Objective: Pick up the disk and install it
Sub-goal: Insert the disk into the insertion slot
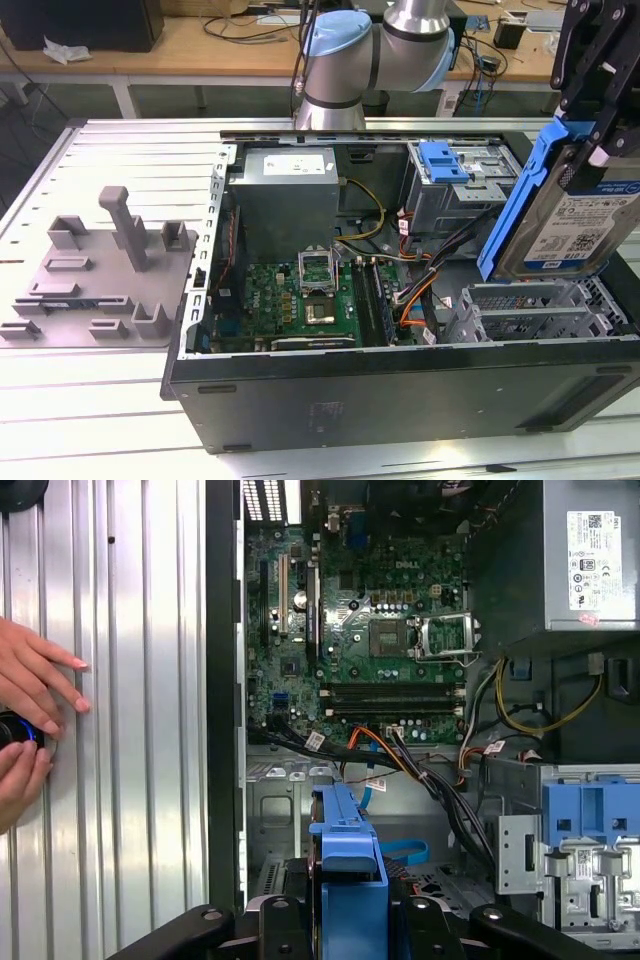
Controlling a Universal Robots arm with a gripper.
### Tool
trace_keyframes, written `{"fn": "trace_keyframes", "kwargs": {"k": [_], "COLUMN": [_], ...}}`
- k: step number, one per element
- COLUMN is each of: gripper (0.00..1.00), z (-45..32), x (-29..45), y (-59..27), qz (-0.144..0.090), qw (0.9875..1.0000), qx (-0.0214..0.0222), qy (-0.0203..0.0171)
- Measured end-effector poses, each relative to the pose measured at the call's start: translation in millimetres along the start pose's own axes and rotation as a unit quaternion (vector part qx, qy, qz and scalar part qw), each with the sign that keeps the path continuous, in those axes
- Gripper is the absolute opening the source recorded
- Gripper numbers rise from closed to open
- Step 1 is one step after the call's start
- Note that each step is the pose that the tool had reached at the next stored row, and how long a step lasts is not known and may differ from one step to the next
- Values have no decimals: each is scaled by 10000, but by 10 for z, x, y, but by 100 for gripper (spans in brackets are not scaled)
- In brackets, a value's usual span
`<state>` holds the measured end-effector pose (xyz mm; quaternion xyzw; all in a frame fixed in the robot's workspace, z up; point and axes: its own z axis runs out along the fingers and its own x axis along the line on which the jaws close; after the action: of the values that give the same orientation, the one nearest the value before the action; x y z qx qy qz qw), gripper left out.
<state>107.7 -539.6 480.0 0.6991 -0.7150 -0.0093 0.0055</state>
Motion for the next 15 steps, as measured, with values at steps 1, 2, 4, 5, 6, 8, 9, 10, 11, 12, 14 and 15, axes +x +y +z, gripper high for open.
{"fn": "trace_keyframes", "kwargs": {"k": [1, 2, 4, 5, 6, 8, 9, 10, 11, 12, 14, 15], "gripper": [37, 37, 37, 37, 37, 37, 37, 37, 37, 37, 37, 37], "z": [0, 1, 3, 5, 7, 15, 18, 22, 25, 28, 37, 39], "x": [0, 0, 0, 0, 0, 0, 0, 0, 0, 0, 0, 0], "y": [0, 0, 0, 0, 0, 0, 0, 0, -1, 0, -1, -1], "qz": [-1, -3, -10, -13, -15, -18, -19, -20, -21, -22, -29, -31], "qw": [10000, 10000, 10000, 10000, 10000, 10000, 10000, 10000, 10000, 10000, 10000, 10000], "qx": [0, 0, 0, 0, 0, 0, 0, 0, 0, 0, 0, 0], "qy": [0, -1, 0, 0, 0, 0, 0, 0, 0, 0, 0, 1]}}
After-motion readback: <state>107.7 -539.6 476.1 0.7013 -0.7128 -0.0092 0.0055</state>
